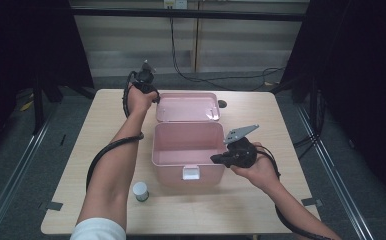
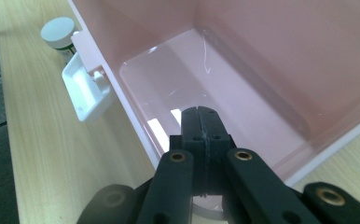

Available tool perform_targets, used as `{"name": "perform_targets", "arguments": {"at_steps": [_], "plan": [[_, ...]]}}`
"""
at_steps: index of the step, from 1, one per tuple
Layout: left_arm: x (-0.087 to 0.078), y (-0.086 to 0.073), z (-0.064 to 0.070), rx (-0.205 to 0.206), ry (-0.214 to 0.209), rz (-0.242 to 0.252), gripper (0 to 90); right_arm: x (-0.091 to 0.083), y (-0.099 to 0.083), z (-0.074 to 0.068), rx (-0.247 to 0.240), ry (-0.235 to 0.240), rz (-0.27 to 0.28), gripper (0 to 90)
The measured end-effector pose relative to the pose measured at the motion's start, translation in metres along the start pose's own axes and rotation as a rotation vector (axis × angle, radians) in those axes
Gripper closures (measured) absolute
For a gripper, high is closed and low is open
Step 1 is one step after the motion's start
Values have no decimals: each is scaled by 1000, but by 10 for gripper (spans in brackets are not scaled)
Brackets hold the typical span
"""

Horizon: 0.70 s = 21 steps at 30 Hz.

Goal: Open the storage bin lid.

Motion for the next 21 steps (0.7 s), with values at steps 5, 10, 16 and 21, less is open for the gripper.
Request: {"name": "perform_targets", "arguments": {"at_steps": [5,10,16,21], "plan": [[-5,-3,0,9,-3,-15,781,-3,2,2,-3,-7,7,900],[-10,-4,0,1,-3,-19,754,-6,4,4,4,-11,17,887],[-16,-7,1,-13,-15,-34,680,-7,5,4,10,-12,17,844],[-21,-12,-2,-20,-19,-51,631,-10,7,5,10,-23,22,812]]}}
Point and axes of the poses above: each handheld gripper's, and its own axes: x roughly forward along the jaws, y roughly out of its top, z roughly to its right, the point moved 9 cm from there along x, roughly forward along the jaws, and after that the axes turned 8 degrees about y, right-handed, at the moved point
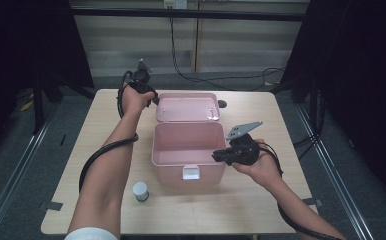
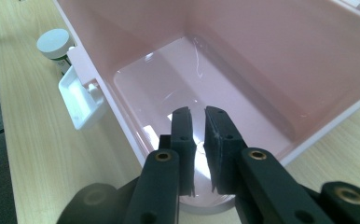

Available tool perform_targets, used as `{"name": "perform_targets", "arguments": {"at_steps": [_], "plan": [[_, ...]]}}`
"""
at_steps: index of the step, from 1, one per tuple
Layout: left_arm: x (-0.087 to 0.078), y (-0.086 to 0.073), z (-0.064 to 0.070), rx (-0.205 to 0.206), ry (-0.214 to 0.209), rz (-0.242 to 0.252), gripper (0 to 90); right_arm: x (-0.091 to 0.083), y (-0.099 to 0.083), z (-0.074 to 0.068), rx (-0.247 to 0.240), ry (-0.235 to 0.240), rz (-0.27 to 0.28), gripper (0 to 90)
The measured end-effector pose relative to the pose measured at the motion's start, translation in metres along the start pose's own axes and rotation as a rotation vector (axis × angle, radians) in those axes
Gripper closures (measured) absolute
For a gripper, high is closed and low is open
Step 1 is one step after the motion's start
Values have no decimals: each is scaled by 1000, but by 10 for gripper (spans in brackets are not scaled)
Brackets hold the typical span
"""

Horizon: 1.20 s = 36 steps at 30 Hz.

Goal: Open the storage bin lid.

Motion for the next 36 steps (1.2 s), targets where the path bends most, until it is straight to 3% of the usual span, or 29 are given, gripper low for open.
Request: {"name": "perform_targets", "arguments": {"at_steps": [14,18,24,36], "plan": [[-12,-17,-4,12,-33,-18,510,-14,3,2,26,-40,25,631],[-16,-20,-8,25,-27,-1,458,-23,3,5,39,-55,50,576],[-24,-25,-12,11,-28,13,418,-34,0,8,57,-74,63,527],[-32,-37,-18,45,-41,42,347,-49,-12,18,74,-123,68,457]]}}
Point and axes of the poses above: each handheld gripper's, and its own axes: x roughly forward along the jaws, y roughly out of its top, z roughly to its right, the point moved 9 cm from there along x, roughly forward along the jaws, and after that the axes turned 8 degrees about y, right-handed, at the moved point
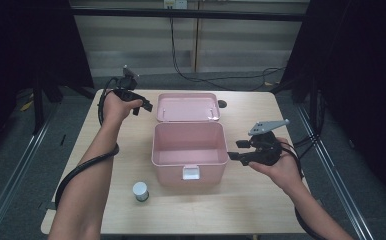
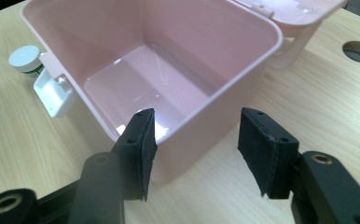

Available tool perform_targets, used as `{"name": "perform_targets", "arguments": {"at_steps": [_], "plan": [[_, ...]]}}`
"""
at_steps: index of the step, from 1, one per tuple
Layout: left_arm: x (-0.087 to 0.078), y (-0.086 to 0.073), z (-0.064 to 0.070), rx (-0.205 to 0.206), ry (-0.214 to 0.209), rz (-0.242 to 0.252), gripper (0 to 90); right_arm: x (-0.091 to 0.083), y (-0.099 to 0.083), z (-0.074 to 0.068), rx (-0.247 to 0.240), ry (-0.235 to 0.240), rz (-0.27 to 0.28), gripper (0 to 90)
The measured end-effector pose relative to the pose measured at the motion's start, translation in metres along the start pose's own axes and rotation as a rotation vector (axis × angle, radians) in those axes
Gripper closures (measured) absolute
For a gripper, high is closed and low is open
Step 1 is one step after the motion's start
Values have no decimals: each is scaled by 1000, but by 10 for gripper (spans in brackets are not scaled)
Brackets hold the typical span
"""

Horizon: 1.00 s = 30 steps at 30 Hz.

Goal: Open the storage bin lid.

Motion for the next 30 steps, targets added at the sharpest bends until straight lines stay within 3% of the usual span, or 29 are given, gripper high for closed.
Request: {"name": "perform_targets", "arguments": {"at_steps": [4,12,17,20,30], "plan": [[-3,-4,-2,7,-8,23,325,-6,-5,7,17,-16,20,437],[-5,-18,-8,-1,-10,18,281,-10,-24,20,35,-57,10,361],[-3,-29,-11,3,-19,0,269,-7,-38,28,60,-71,12,336],[-3,-34,-12,-9,-23,2,263,-5,-45,34,58,-88,23,309],[-7,-49,-14,5,-21,7,259,7,-72,48,85,-121,19,255]]}}
Point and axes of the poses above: each handheld gripper's, and its own axes: x roughly forward along the jaws, y roughly out of its top, z roughly to its right, the point moved 9 cm from there along x, roughly forward along the jaws, and after that the axes turned 8 degrees about y, right-handed, at the moved point
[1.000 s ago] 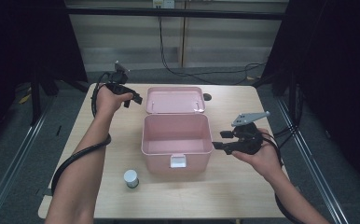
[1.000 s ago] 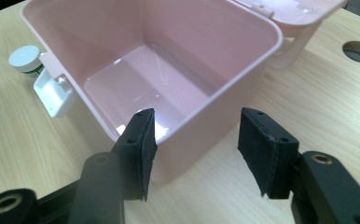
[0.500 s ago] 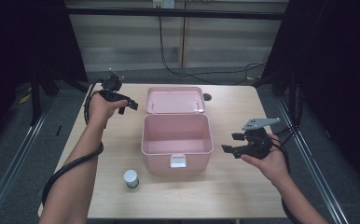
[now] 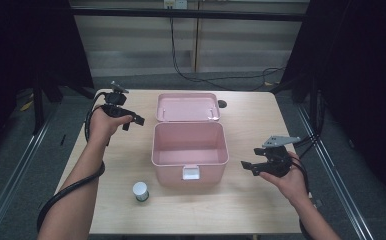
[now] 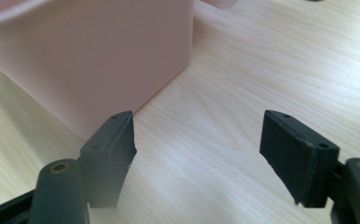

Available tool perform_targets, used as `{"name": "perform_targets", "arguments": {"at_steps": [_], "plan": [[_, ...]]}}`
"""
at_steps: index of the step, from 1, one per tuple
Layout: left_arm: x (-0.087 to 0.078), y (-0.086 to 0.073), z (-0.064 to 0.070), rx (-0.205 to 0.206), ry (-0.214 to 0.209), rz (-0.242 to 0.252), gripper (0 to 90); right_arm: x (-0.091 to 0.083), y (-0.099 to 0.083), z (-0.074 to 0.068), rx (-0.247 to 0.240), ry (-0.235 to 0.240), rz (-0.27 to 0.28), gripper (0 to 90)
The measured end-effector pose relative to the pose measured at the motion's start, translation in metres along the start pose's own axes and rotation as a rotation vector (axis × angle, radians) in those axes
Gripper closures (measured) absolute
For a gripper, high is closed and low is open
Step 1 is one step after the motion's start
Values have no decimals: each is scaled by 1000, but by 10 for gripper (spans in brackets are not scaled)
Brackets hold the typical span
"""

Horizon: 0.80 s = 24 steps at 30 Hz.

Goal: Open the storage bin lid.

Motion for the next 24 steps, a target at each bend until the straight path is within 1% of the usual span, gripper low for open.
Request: {"name": "perform_targets", "arguments": {"at_steps": [3,4,5,7,9,10,12,13,14,15,19,22,23,24], "plan": [[0,-4,1,2,-3,2,257,4,-6,1,-3,-5,-6,234],[0,-6,1,9,-4,0,256,6,-9,2,-7,-14,-6,227],[0,-7,2,5,-6,1,256,7,-11,3,-10,-17,-6,225],[0,-10,1,9,-13,1,254,12,-16,4,-1,-13,-12,215],[-1,-12,2,8,-15,2,254,16,-21,4,-4,-16,-25,206],[-1,-14,2,12,-13,1,254,18,-23,4,-3,-19,-30,205],[-1,-16,1,15,-14,0,255,21,-24,4,-8,-14,-20,197],[-1,-17,1,9,-9,4,255,22,-26,5,-10,-20,-28,190],[-1,-20,0,16,-6,-2,255,24,-28,5,-15,-24,-34,185],[-1,-21,0,18,-9,-3,255,26,-31,5,-10,-23,-46,180],[-2,-27,0,22,-8,-4,255,33,-37,2,-13,-8,-54,177],[-3,-32,-2,25,-13,-7,257,36,-39,0,-11,-7,-63,173],[-3,-34,-2,21,-16,-10,257,37,-40,0,-18,-7,-63,169],[-3,-36,-2,25,-11,-7,257,38,-41,0,-16,-9,-68,166]]}}
Point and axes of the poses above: each handheld gripper's, and its own axes: x roughly forward along the jaws, y roughly out of its top, z roughly to its right, the point moved 9 cm from there along x, roughly forward along the jaws, and after that the axes turned 8 degrees about y, right-handed, at the moved point
